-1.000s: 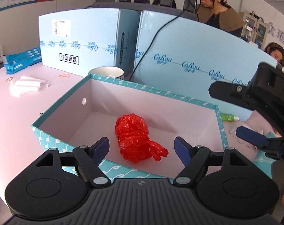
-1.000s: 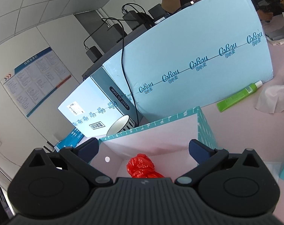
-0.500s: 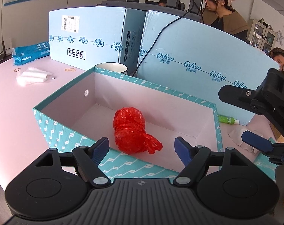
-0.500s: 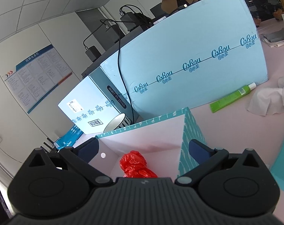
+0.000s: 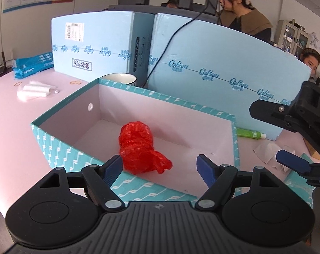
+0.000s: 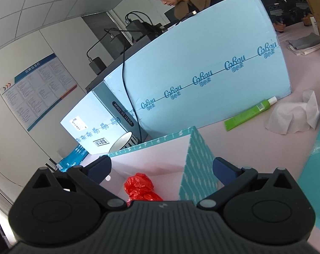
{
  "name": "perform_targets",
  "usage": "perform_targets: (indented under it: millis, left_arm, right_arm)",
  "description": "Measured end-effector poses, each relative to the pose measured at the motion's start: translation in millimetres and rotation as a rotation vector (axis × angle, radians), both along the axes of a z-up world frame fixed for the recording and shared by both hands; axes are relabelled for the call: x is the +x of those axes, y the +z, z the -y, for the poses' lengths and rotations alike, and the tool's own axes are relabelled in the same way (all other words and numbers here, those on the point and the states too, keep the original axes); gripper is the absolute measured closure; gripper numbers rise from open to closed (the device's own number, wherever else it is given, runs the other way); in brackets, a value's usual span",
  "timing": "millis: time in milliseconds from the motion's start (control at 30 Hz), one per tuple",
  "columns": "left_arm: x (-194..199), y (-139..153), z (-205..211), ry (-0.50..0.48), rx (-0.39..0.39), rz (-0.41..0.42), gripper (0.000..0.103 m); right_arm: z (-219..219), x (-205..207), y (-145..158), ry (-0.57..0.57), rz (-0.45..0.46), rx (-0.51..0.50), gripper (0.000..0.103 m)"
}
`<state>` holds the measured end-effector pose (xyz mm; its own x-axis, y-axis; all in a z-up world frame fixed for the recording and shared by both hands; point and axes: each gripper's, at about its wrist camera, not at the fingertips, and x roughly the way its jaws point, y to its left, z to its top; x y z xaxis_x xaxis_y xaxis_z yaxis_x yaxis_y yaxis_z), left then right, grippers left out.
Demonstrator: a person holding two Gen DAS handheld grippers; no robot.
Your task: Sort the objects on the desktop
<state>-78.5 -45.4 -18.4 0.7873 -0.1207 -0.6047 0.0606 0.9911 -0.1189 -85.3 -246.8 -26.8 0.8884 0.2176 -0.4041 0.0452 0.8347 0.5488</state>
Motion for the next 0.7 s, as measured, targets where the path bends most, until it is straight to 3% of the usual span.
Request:
perform_targets:
  millis: [700]
  left_arm:
    - [-14.0, -2.6, 55.9, -0.118, 0.052, 0.038, 0.030]
  right_arm:
    - [50.6, -23.2, -2.7, -0.111, -0.001, 0.015, 0.000]
